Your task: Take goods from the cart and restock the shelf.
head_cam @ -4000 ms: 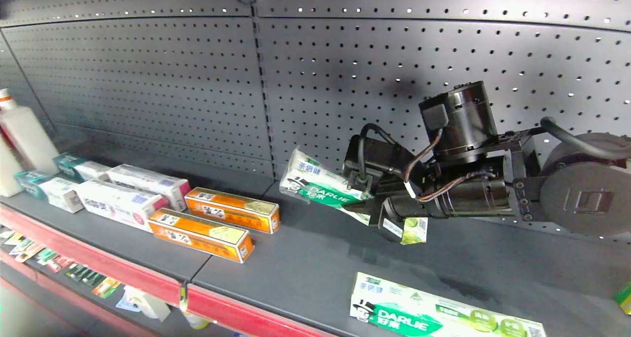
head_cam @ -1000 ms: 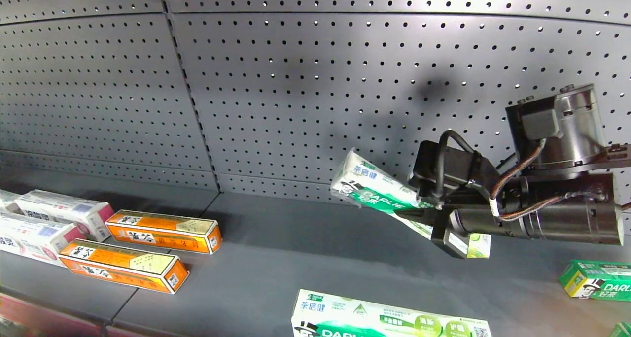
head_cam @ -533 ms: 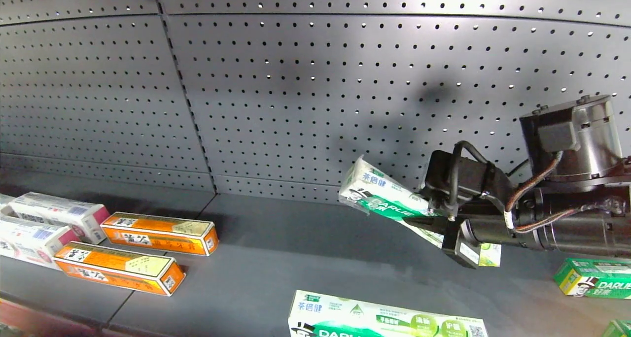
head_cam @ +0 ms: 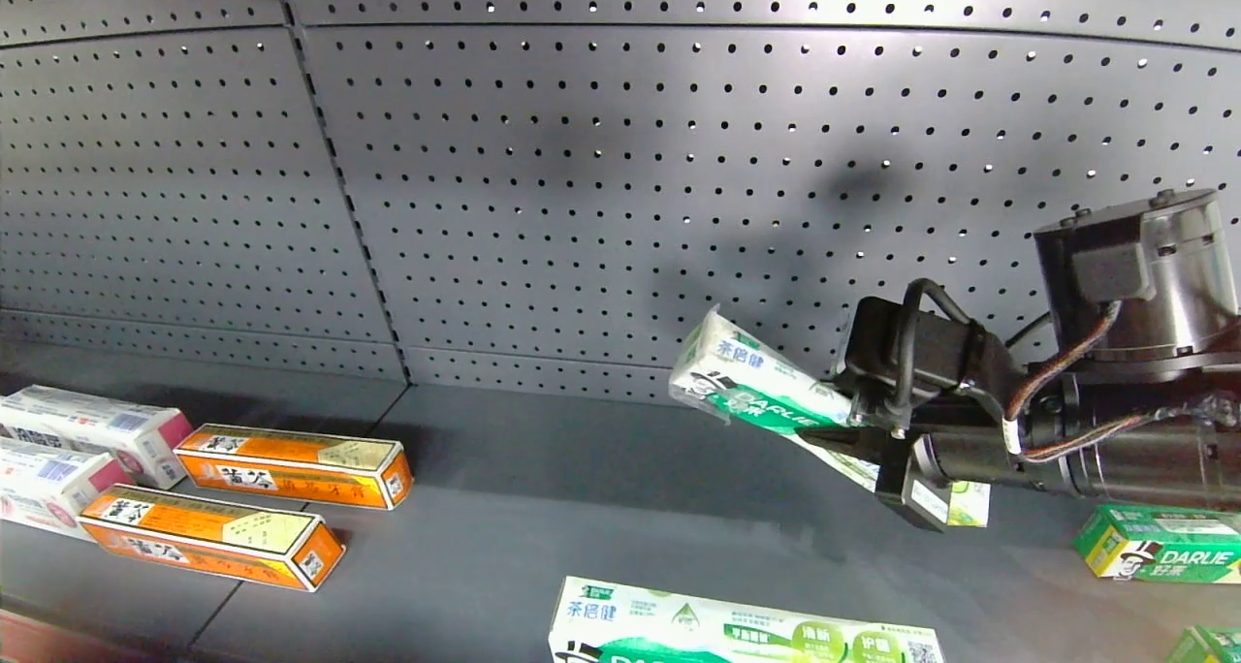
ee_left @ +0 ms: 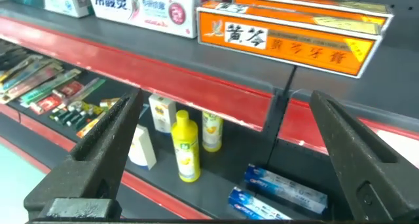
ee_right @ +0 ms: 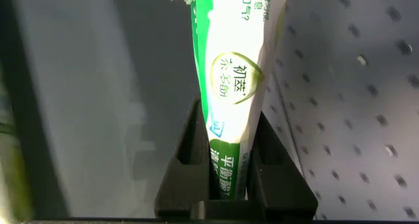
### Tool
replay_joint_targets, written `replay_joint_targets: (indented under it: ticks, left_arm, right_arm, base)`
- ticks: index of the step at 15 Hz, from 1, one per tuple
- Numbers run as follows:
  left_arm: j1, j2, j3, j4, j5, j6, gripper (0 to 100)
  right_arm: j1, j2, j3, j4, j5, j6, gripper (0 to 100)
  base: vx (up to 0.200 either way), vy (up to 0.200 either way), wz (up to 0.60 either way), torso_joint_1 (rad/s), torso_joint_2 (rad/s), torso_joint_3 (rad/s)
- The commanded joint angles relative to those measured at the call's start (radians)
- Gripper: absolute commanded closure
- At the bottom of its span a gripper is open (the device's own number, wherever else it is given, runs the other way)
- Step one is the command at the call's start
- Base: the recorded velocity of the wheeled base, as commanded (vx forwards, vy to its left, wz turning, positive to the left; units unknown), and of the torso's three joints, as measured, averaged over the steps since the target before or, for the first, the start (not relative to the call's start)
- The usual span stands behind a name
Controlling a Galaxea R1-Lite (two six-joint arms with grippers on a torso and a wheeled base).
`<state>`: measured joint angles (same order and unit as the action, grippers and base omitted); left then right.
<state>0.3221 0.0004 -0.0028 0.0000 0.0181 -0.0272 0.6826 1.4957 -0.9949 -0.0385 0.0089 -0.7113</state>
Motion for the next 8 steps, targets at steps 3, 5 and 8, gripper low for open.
replay_joint_targets:
  ticks: [3,5,8]
  left_arm:
    - [0.0,0.0,0.0,0.0,0.0,0.0,0]
    - [0.0,0.0,0.0,0.0,0.0,0.0,0]
    - [0.0,0.0,0.0,0.0,0.0,0.0,0]
  right_arm:
    - [0.002,0.0,0.013,0.006,0.002,0.0,100]
    - [0.002,-0.017,0.024,0.045,0.019,0.003,100]
    - [-0.006,-0.031,0.024,0.108,0.026,0.001,100]
  base:
    - [0.0,0.0,0.0,0.0,0.0,0.0]
    - [0.0,0.0,0.0,0.0,0.0,0.0]
    - [0.0,0.0,0.0,0.0,0.0,0.0]
